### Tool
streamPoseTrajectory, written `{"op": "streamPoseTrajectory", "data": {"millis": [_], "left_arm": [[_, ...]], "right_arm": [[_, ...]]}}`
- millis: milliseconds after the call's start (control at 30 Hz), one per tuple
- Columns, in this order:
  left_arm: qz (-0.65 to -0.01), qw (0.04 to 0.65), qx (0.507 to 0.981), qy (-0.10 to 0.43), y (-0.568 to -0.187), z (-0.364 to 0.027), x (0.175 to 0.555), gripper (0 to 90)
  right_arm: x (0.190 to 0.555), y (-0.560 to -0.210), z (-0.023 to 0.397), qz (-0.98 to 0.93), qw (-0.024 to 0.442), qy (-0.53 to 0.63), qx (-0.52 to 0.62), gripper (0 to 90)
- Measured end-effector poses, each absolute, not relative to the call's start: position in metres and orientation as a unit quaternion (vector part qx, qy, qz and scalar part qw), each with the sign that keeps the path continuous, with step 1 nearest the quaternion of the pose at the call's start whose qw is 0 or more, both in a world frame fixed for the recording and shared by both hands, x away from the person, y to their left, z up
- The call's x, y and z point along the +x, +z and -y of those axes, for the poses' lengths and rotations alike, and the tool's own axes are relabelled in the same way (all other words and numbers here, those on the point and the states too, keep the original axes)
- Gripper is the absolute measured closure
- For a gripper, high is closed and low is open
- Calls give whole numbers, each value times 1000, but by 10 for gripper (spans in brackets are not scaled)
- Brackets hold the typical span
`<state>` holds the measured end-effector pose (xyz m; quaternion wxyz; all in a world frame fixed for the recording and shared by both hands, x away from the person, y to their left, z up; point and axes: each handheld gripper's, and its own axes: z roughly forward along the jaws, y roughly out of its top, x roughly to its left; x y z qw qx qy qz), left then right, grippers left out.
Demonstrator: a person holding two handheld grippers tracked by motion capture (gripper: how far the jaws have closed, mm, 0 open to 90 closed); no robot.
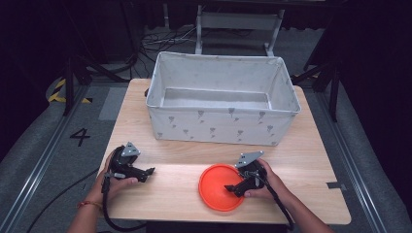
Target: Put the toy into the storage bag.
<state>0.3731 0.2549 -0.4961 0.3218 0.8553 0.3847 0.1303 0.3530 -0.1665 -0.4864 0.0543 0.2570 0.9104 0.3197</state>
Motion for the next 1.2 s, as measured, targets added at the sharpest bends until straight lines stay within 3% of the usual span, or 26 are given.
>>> {"op": "streamPoseTrajectory", "data": {"millis": [67,133,267,300,333,400,633,1033,1200], "left_arm": [[-384,321,856,129,-496,-255,373,2],[-383,321,856,133,-496,-255,373,2],[-384,320,856,133,-496,-255,373,2],[-383,320,856,134,-496,-255,373,2],[-383,320,856,134,-496,-255,373,2],[-384,320,856,133,-496,-255,373,2],[-387,321,855,130,-496,-254,373,1],[-392,320,852,135,-496,-253,374,2],[-392,320,852,135,-496,-253,374,2]], "right_arm": [[354,-485,164,-914,51,313,253,87],[354,-483,159,-918,43,314,238,175],[354,-481,156,-917,48,311,245,220],[357,-481,159,-908,51,322,264,361],[357,-481,159,-908,51,322,264,361],[361,-480,165,-898,45,333,286,471],[366,-473,180,-879,11,361,312,689],[357,-442,191,-870,-1,411,272,814],[346,-424,193,-879,28,409,243,821]]}}
